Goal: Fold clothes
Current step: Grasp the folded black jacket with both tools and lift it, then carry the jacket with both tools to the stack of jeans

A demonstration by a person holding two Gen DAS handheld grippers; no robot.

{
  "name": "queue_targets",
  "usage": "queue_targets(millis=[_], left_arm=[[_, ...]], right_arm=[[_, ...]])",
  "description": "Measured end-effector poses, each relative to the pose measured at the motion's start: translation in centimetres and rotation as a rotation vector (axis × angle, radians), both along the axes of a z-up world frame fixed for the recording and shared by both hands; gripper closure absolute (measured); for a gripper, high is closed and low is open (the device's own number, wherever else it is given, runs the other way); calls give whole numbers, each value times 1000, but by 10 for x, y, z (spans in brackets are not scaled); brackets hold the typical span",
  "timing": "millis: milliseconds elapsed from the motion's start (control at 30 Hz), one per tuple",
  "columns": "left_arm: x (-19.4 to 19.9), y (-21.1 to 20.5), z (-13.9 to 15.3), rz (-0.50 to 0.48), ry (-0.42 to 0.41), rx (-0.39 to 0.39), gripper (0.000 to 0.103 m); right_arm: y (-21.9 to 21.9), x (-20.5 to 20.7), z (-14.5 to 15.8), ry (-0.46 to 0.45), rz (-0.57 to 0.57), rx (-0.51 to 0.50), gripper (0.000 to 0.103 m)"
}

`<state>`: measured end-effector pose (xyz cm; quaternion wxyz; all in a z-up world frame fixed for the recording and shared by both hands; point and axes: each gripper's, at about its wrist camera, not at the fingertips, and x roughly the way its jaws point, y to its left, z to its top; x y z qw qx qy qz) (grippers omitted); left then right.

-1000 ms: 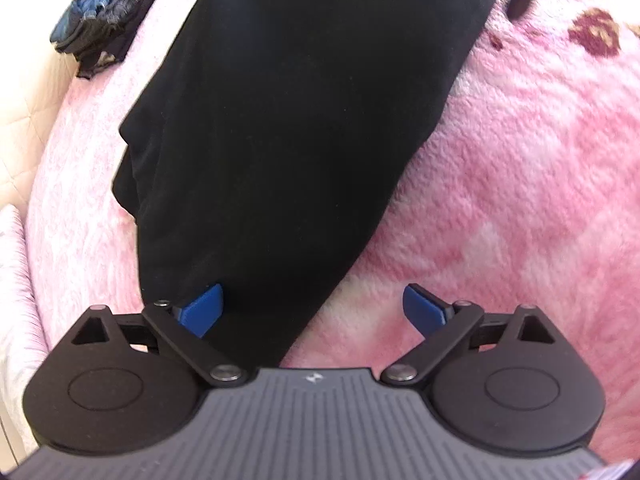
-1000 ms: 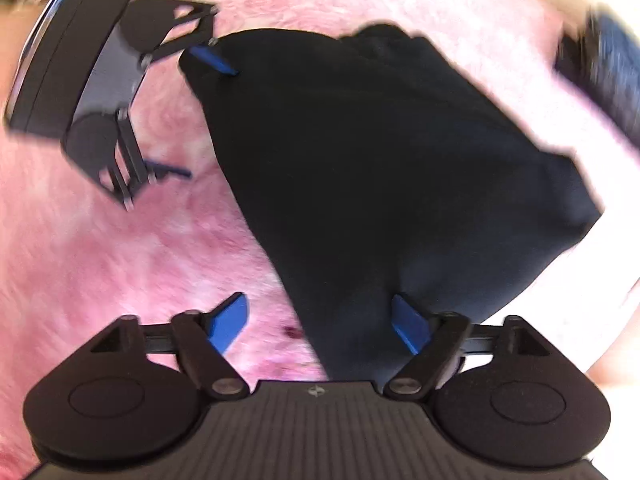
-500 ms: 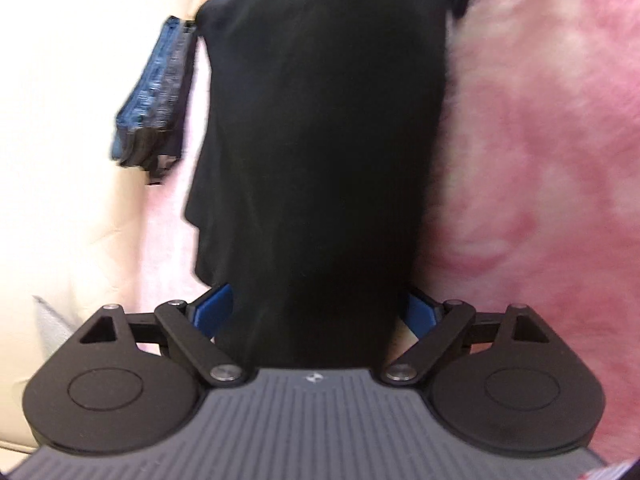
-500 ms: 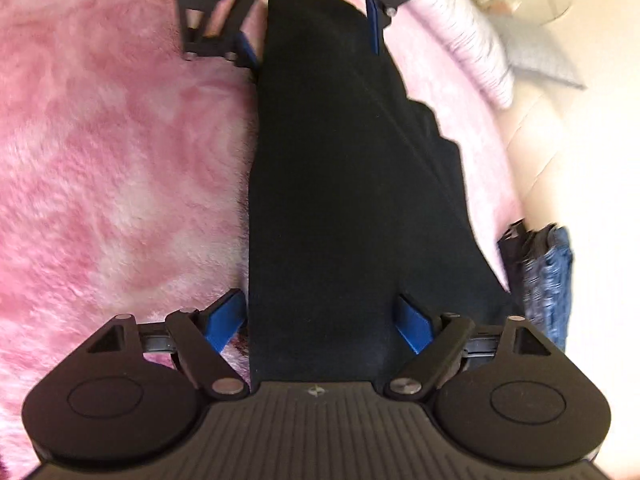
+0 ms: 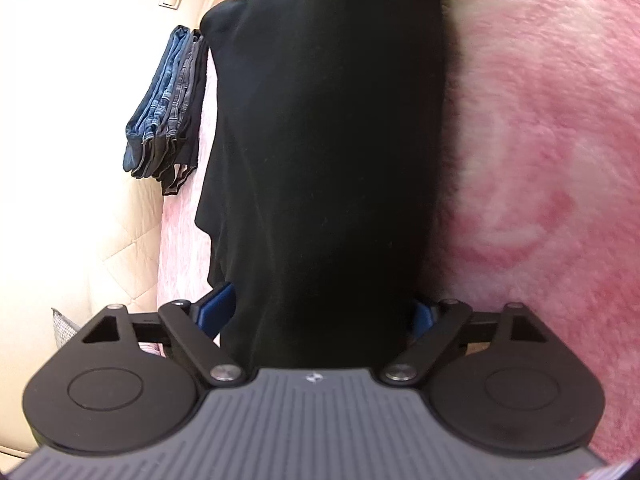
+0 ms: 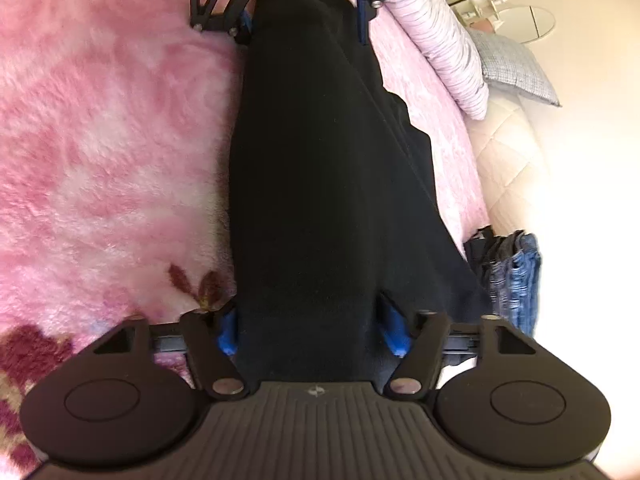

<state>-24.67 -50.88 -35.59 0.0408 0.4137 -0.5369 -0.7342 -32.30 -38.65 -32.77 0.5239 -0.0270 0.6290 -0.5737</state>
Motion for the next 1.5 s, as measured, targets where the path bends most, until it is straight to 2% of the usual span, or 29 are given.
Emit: queue_targets(millis=[67,233,267,300,367,433,533,567,600,700,800,933,1233,1500], left_arm=[[0,1,2,3,7,-8,20],[-10,-2,3,14,4,-3,21],[-15,-4,4,22,0,7,23],[-18,-5,4,28,-8,15,33],[-24,-6,4,38,-28,33,40],[-23,-6,5,42,-32,44,48],[-23,-8,8,44,-36,51,51],[-23,-9,9,45,-41,53,51],[-24,-10,10,49,-47,57,52],[-25,-10,15,64,-63,75,54],[-24,-4,29,86,-68,101,59],[-26,0,60,110,-66,125,66],[-54,9,155,150,-32,137,68],[-77,16,232,183,-15,131,69]], right_arm=[[1,-6,5,-11,5,-6,62],[2,-20,18,-38,16,-20,62],[2,-23,20,-43,18,-22,62],[2,-26,23,-48,20,-25,62],[3,-32,28,-59,25,-31,59],[0,-32,20,-43,33,-22,45],[-6,-31,5,-10,47,-4,36],[-7,-31,0,1,51,2,36],[-9,-32,-1,-3,55,9,39],[-5,-38,13,-46,61,20,58],[-8,-47,39,-96,47,32,65],[-8,-58,77,-85,71,18,68],[1,-87,172,-33,132,16,70],[4,-114,254,-57,151,38,70]])
